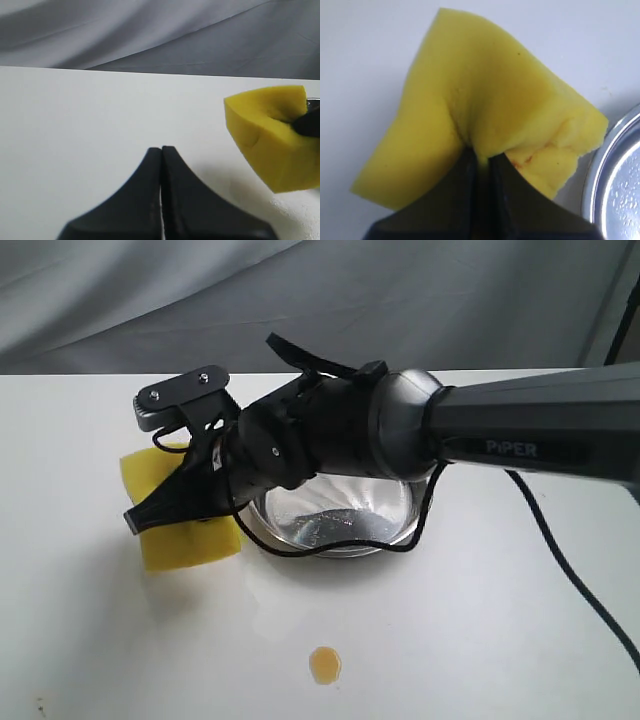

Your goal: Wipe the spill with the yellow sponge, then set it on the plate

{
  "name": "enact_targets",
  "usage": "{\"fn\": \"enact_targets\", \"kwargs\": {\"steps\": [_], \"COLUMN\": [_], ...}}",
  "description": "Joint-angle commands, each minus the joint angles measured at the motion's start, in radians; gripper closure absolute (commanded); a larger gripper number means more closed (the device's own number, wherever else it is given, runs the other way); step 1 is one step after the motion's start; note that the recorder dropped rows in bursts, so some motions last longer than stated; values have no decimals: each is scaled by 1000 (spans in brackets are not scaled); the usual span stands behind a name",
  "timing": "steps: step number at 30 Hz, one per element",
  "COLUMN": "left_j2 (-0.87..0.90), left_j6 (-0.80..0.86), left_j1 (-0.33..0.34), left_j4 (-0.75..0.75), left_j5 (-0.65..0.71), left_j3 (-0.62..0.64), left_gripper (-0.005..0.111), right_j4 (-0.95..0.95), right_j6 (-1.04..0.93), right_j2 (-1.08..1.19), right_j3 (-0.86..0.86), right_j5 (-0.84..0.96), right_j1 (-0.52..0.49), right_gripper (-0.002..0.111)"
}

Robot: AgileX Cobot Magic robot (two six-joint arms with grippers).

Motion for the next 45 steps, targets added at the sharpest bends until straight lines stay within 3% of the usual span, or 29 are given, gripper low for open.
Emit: {"fn": "enact_targets", "kwargs": {"steps": [1, 6, 14, 25, 39, 45], "left_j2": [3, 3, 3, 3, 3, 3], "left_j6": [-7, -7, -7, -7, -6, -6], "left_j1": [1, 1, 1, 1, 1, 1], "left_j4": [5, 5, 5, 5, 5, 5], "left_j5": [-13, -13, -13, -13, -13, -13], "left_j3": [2, 2, 2, 2, 2, 2], "left_gripper": [107, 107, 107, 107, 107, 107], "right_j4": [0, 51, 282, 212, 224, 224], "right_j6": [-53, -132, -380, -442, -540, -542], "right_j2": [33, 55, 55, 55, -65, -111], "right_j3": [-7, -7, -7, -7, -7, -7], "right_j5": [90, 149, 301, 579, 503, 560], "right_j1": [4, 31, 36, 36, 36, 36], "right_gripper": [108, 108, 108, 108, 108, 108]}}
